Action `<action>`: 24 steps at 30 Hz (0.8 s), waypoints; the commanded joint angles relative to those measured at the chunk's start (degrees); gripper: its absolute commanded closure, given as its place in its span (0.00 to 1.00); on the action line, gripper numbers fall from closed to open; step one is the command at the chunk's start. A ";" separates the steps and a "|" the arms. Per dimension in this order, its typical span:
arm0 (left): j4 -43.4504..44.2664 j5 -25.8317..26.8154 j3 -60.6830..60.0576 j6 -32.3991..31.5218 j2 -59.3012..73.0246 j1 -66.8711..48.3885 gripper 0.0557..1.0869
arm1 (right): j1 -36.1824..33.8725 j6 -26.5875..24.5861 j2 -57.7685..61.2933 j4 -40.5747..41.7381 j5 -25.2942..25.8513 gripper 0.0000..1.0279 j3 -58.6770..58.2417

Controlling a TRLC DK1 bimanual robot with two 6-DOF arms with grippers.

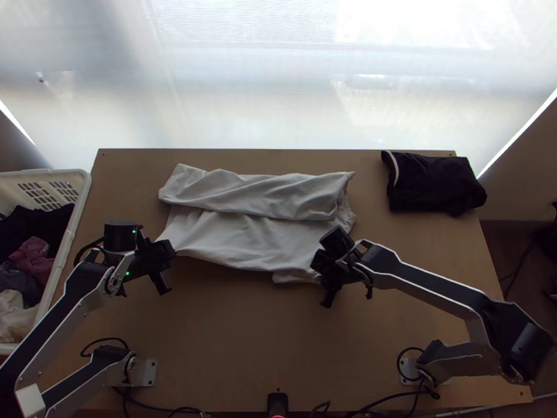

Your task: Fold the t-shirt

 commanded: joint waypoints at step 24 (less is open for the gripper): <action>-24.02 3.65 5.95 -1.32 -8.94 -5.08 0.96 | -13.97 -9.38 -17.28 -34.10 -15.07 0.97 5.31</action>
